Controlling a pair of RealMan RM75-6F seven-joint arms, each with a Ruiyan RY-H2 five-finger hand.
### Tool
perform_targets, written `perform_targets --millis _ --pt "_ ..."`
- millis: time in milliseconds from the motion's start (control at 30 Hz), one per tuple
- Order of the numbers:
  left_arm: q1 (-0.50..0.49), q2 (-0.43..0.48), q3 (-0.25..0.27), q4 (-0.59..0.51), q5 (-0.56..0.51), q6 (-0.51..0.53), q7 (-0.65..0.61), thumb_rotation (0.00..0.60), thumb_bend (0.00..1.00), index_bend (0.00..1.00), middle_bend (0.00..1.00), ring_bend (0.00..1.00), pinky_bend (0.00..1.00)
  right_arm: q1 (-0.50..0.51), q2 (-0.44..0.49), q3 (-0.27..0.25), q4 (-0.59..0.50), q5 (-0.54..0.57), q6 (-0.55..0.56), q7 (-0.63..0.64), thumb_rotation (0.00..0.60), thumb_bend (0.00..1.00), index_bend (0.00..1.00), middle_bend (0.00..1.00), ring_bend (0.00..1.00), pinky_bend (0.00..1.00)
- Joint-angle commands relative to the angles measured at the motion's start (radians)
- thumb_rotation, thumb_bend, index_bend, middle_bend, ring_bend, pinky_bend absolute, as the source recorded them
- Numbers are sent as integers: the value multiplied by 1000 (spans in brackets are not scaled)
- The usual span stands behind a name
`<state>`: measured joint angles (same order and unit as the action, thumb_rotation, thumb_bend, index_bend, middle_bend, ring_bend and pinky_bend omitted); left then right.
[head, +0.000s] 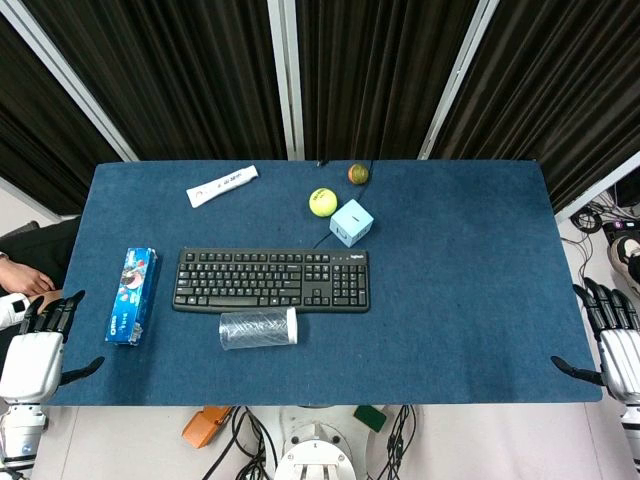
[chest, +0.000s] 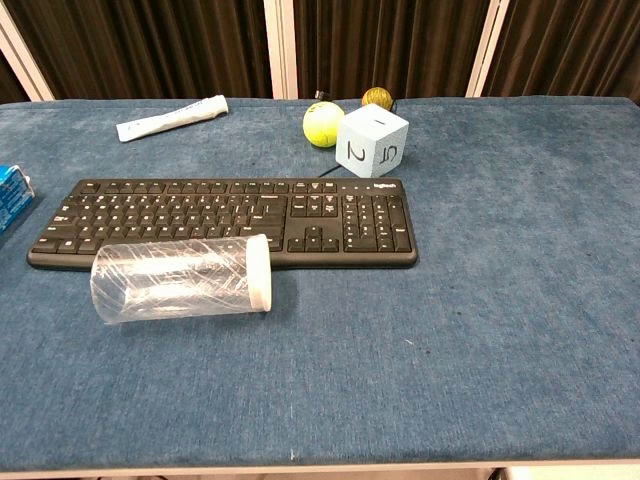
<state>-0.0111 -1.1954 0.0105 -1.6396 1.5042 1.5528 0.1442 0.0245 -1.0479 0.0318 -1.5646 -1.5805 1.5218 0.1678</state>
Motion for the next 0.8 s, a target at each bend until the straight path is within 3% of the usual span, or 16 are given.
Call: perform_targets --millis 33,300,433,567,633,700,800 --pt "-1 1 -3 -3 -8 -7 6 600 70 87 163 129 41 6 0 2 -3 6 -11 -5 600 83 0 0 0 0" --pt "-26 10 -15 -18 15 -26 26 600 70 87 175 146 67 15 1 4 0 12 -19 0 600 83 0 0 0 0" --pt "-87 22 -41 -31 40 -81 35 600 71 98 257 243 308 15 3 4 3 7 -12 7 600 83 0 0 0 0" --pt "-186 44 -81 -59 30 -204 54 600 110 186 465 443 538 13 6 1 1 2 -6 6 600 83 0 0 0 0" --pt "-234 52 -97 -72 13 -275 58 600 190 219 590 563 644 12 6 1 1 3 -4 7 600 84 0 0 0 0" --pt "-290 59 -117 -87 -22 -361 62 600 340 263 732 696 732 10 7 0 1 5 -3 9 600 83 0 0 0 0" --pt "-365 57 -145 -99 -84 -475 78 600 540 277 865 833 829 9 7 -2 2 6 -4 8 600 83 0 0 0 0"
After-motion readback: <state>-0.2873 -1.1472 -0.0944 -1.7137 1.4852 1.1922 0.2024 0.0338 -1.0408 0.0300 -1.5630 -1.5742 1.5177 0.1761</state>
